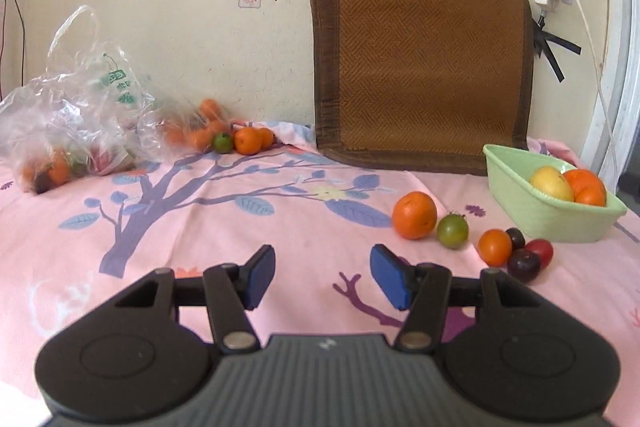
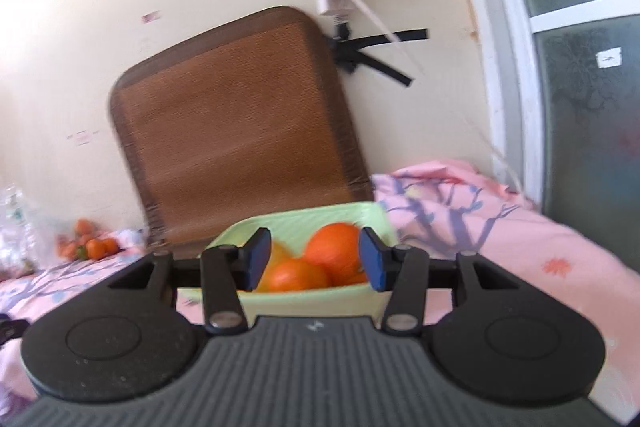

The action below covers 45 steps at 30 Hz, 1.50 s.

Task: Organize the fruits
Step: 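Move the right tool toward the small green lime on the tablecloth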

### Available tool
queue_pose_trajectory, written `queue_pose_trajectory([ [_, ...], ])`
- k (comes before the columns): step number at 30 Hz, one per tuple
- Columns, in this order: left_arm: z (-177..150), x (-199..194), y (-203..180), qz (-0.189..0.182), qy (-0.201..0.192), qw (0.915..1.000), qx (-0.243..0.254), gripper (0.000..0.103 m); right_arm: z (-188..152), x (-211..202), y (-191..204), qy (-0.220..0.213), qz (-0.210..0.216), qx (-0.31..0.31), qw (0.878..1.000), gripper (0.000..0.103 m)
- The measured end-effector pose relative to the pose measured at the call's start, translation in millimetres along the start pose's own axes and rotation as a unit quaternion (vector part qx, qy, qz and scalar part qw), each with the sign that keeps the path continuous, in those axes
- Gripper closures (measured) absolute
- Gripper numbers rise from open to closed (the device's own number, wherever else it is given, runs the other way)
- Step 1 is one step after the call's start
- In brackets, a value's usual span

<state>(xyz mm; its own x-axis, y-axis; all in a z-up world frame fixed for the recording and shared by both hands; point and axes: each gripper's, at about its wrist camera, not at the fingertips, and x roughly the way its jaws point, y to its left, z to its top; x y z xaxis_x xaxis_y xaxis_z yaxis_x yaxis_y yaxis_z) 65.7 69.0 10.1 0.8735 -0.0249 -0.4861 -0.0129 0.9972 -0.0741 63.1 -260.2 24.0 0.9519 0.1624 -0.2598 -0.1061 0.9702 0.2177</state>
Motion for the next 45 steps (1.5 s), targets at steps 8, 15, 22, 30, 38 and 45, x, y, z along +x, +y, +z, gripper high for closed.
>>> queue_pose_trajectory([
  [8,-4.7,-2.8,3.0,-0.020,-0.008,0.9997,-0.008,0.049,-18.2,-11.4,54.8,0.044,0.086,-0.021,0.995,0.052],
  [15,-5.5,-4.7,4.3,-0.030,-0.014,0.9994,-0.012,0.048,-36.0,1.4,69.8,0.092,0.086,-0.031,0.992,0.052],
  [22,-6.3,-6.8,0.8,-0.035,-0.021,0.9992,-0.004,0.047,-38.3,-0.5,73.8,0.086,0.089,-0.042,0.991,0.052],
  [30,-6.4,-6.4,1.5,-0.040,-0.020,0.9990,-0.007,0.047,-38.3,1.0,74.3,0.089,0.086,-0.045,0.991,0.052],
  [38,-6.5,-7.1,2.3,-0.042,-0.022,0.9988,-0.013,0.047,-30.9,10.8,84.1,0.105,0.103,-0.070,0.987,0.052],
  [45,-4.8,-6.4,17.5,-0.056,-0.025,0.9964,-0.058,0.047,-18.8,53.3,135.9,0.115,0.144,-0.209,0.960,0.052],
])
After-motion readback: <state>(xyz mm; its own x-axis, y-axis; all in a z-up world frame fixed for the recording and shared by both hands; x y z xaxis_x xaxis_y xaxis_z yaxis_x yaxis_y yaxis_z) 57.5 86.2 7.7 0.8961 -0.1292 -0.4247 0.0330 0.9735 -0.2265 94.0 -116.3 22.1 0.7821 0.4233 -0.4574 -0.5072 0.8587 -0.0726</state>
